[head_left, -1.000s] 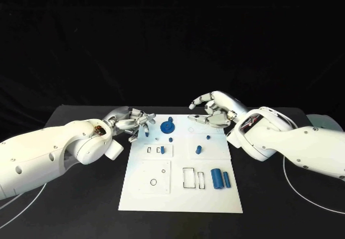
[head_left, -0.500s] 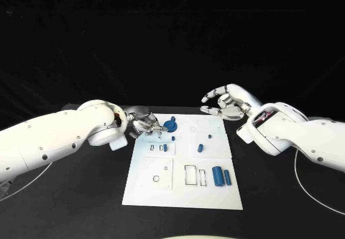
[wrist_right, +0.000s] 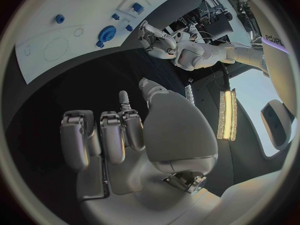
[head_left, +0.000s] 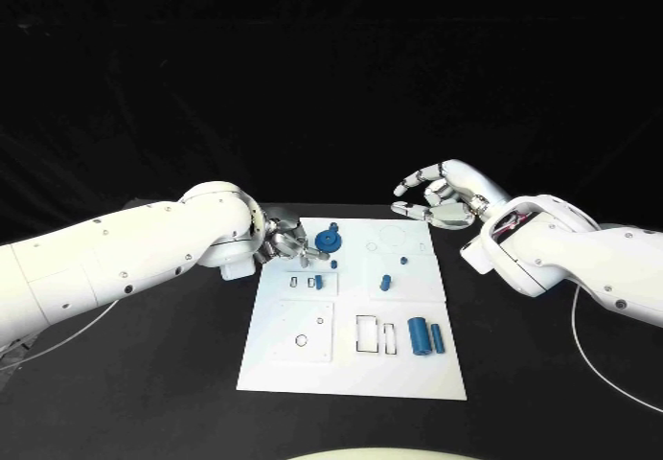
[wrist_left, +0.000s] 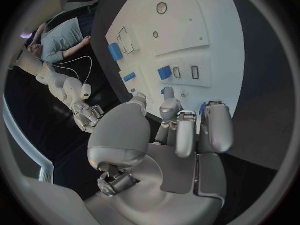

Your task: Assemble the parts on the task board

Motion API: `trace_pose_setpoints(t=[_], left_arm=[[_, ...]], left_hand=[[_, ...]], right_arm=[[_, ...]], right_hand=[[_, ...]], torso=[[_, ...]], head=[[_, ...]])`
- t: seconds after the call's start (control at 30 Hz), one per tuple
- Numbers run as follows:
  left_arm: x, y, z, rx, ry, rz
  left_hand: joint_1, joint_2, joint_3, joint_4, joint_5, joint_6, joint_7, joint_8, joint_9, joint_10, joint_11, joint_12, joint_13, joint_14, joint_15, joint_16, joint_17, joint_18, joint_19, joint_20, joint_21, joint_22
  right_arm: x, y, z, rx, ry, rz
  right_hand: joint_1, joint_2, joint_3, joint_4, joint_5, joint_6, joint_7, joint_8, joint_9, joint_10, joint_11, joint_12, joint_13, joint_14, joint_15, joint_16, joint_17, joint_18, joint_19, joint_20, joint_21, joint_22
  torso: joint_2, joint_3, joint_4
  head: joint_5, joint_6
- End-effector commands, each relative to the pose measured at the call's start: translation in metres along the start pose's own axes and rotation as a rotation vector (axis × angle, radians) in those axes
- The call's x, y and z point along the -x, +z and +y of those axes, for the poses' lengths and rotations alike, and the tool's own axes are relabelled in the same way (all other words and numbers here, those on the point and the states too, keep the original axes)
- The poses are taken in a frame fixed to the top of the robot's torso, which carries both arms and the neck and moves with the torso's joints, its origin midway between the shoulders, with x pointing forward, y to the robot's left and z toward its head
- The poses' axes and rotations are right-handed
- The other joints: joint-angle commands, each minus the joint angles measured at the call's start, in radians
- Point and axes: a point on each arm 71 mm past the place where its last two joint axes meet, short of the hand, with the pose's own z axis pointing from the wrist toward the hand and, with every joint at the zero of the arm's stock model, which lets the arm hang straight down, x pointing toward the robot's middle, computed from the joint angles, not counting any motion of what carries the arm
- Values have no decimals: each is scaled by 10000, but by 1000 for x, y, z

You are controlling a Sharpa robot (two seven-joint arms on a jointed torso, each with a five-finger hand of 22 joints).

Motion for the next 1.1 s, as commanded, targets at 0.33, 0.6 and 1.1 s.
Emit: trace_pose_setpoints(t=[0.33,0.6,1.1], left_arm=[[-6,15,-9,687,824,835],[-9,19,-12,730,920,1134],[-15,26,-14,787,953,1559]], left_hand=[[-42,79,-92,-18,-104,-70,-24,66,60,-70,-16,-10,-68,1056,-64,62,2632,-145,49,-23,70,58],[178,169,-128,-37,-58,-146,-14,87,139,-170,-6,-85,-171,1056,-54,62,2632,-148,45,-13,91,92],[510,295,-96,-43,-4,-210,-5,109,235,-251,4,-142,-250,1056,-43,62,2632,-152,39,3,116,129]], right_arm=[[-2,0,-1,-81,-148,163],[-2,1,-1,-91,-150,171],[-2,1,-1,-112,-151,187]], right_hand=[[29,-37,30,10,50,51,10,12,-2,77,-30,29,1456,939,-46,-46,2003,-88,592,-41,-58,2003],[7,-41,24,27,60,49,10,13,-2,50,-29,-1,1425,932,-46,-55,1972,-75,564,-42,-103,1964],[-14,-39,23,45,70,48,10,15,-3,41,-29,-11,1413,928,-46,-60,1953,-68,549,-42,-128,1944]], torso=[[53,-5,-15],[66,-5,-8],[62,11,-1]], head=[[6,-36],[-28,-48],[-47,-99]])
